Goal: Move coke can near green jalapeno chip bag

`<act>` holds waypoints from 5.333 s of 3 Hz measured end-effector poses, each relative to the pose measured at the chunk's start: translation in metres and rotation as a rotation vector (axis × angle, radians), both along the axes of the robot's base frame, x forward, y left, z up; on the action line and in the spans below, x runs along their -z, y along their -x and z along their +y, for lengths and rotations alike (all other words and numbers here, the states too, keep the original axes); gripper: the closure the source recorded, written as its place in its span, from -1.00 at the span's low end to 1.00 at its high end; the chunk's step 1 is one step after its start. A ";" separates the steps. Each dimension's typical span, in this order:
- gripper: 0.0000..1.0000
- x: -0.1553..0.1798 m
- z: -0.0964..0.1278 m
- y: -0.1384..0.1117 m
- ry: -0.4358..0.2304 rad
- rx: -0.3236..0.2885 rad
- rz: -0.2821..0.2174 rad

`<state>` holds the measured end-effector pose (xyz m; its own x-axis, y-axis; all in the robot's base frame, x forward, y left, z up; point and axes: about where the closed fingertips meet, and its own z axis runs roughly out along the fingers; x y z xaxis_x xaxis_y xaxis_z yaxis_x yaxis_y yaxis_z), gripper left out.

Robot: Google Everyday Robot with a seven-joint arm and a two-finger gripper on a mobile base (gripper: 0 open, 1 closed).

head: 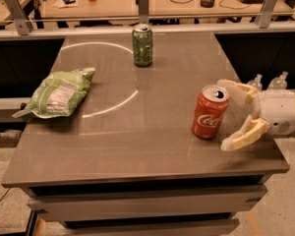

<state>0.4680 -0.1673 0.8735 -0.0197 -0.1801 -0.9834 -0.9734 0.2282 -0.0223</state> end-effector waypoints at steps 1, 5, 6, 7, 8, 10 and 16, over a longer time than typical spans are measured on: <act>-1.00 0.003 0.012 0.005 -0.018 -0.028 0.009; 0.73 -0.010 0.020 0.003 -0.045 -0.005 -0.017; 1.00 -0.028 0.011 -0.019 -0.024 0.139 -0.069; 1.00 -0.037 -0.003 -0.046 0.027 0.315 -0.083; 1.00 -0.041 -0.017 -0.077 0.051 0.476 -0.092; 1.00 -0.053 -0.047 -0.160 0.049 0.706 -0.107; 1.00 -0.009 0.071 -0.275 0.000 0.503 -0.007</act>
Offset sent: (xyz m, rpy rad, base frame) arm -0.0049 0.0285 -0.0035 0.0594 0.0071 0.0815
